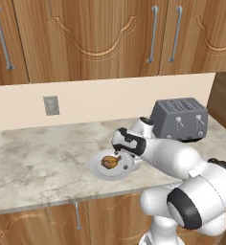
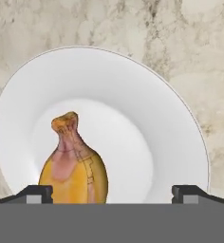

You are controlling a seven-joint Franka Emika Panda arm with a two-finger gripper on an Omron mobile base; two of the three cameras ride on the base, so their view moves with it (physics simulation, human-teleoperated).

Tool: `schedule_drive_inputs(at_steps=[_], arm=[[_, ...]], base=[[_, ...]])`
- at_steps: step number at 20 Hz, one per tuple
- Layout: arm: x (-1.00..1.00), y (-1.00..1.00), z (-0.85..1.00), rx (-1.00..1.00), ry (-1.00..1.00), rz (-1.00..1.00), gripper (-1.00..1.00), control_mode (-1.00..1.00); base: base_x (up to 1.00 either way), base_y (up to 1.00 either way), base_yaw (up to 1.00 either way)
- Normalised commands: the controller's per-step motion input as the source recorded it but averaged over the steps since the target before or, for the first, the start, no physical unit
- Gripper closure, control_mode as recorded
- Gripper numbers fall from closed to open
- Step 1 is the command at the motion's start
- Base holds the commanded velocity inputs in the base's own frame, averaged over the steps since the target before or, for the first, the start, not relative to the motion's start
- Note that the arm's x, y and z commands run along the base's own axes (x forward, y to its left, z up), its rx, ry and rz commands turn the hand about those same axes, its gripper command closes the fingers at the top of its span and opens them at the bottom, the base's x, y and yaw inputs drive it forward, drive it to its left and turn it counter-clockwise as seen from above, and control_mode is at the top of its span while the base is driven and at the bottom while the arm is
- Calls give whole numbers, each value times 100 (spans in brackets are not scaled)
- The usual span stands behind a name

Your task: Place the chicken drumstick on the counter behind the older chicken drumstick on the same shelf of the fridge to maintain FIFO order. Close the fridge door when finished.

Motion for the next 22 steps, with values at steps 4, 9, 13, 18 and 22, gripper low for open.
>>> schedule_drive_inputs(at_steps=[4, 9, 13, 18, 22], arm=[[29, 28, -29, 0, 12, 0, -100, -100], [26, 22, -28, 0, 6, 0, -100, -100], [13, 9, -29, 1, 0, 0, -100, -100], [0, 29, -48, 0, 0, 0, 100, -100], [-1, 26, -21, 0, 0, 0, 100, -100]], base=[[0, 0, 0], [0, 0, 0], [0, 0, 0], [0, 0, 0], [0, 0, 0]])
